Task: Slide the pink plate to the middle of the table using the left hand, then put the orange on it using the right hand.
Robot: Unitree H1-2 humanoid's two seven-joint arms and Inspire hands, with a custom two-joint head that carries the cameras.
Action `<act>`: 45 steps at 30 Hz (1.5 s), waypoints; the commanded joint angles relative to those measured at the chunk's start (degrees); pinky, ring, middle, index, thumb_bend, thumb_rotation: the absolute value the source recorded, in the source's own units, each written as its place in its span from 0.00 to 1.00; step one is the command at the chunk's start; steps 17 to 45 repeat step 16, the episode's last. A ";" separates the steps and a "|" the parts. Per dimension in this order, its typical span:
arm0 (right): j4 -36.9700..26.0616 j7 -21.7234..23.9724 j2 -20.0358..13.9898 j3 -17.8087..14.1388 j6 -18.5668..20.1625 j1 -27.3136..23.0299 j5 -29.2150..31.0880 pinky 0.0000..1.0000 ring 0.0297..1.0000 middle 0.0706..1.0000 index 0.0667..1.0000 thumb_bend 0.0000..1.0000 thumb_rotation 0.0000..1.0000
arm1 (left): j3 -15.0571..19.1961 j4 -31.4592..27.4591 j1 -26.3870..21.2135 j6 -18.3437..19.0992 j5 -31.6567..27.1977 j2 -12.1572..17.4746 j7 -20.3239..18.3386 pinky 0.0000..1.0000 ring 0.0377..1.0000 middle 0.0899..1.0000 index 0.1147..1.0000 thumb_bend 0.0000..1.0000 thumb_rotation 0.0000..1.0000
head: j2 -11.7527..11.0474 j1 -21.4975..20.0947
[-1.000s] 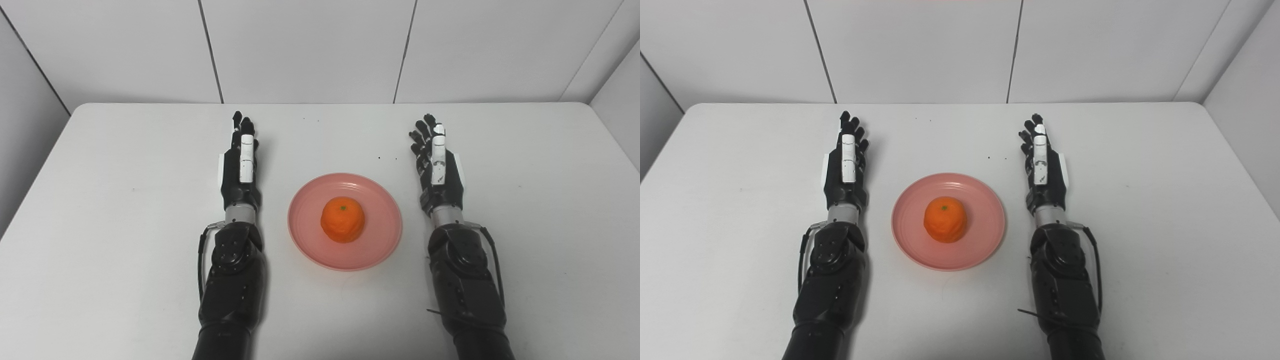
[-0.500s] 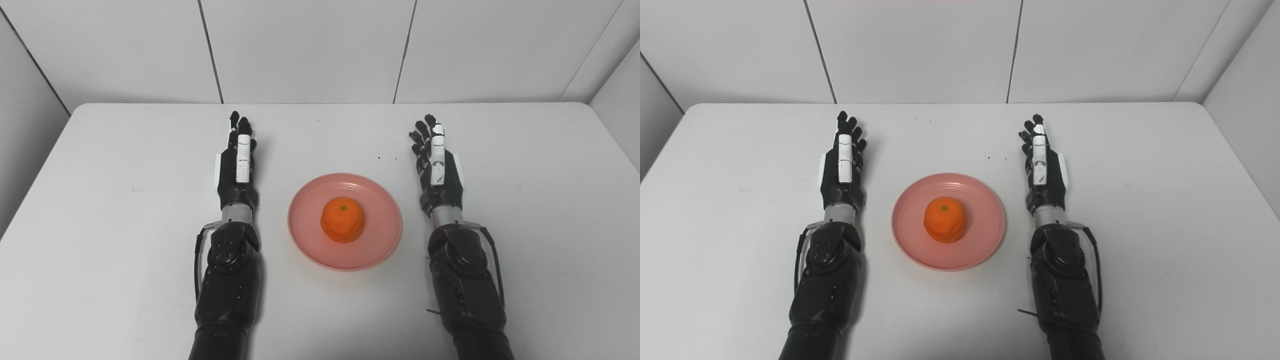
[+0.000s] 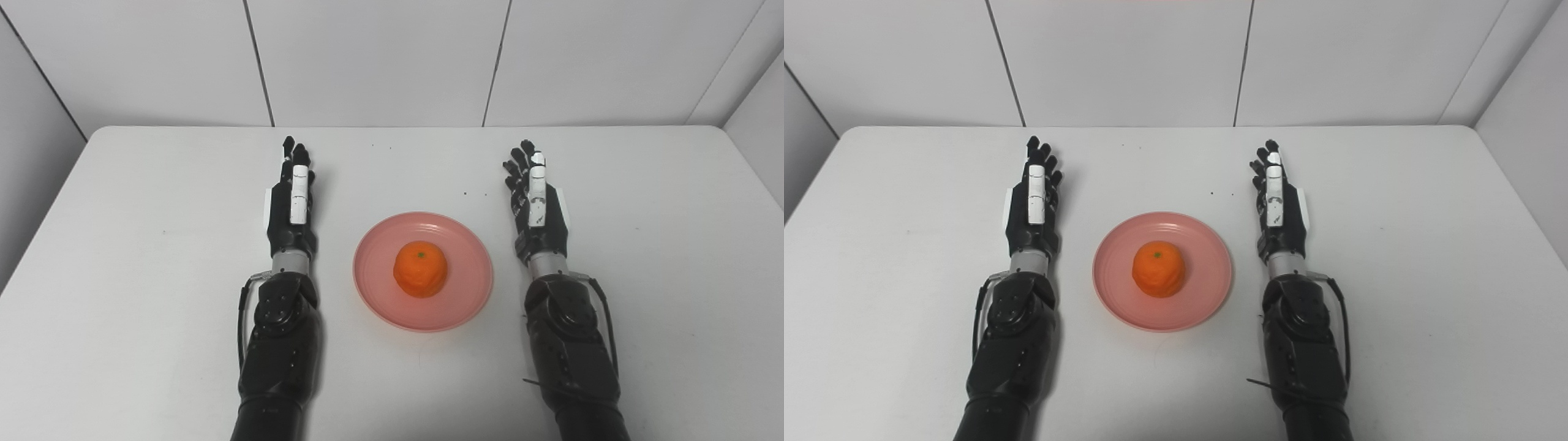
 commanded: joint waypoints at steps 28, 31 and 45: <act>1.39 -0.79 0.80 -0.94 2.31 2.08 0.66 0.99 0.94 0.94 0.94 0.86 0.98 | 1.25 1.39 2.96 1.31 -1.83 -0.84 -0.22 1.00 1.00 1.00 1.00 0.87 0.83 | 0.28 0.00; 1.39 -0.79 0.80 -0.94 2.31 2.08 0.66 0.99 0.94 0.94 0.94 0.86 0.98 | 1.25 1.39 2.96 1.31 -1.83 -0.84 -0.22 1.00 1.00 1.00 1.00 0.87 0.83 | 0.28 0.00; 1.39 -0.79 0.80 -0.94 2.31 2.08 0.66 0.99 0.94 0.94 0.94 0.86 0.98 | 1.25 1.39 2.96 1.31 -1.83 -0.84 -0.22 1.00 1.00 1.00 1.00 0.87 0.83 | 0.28 0.00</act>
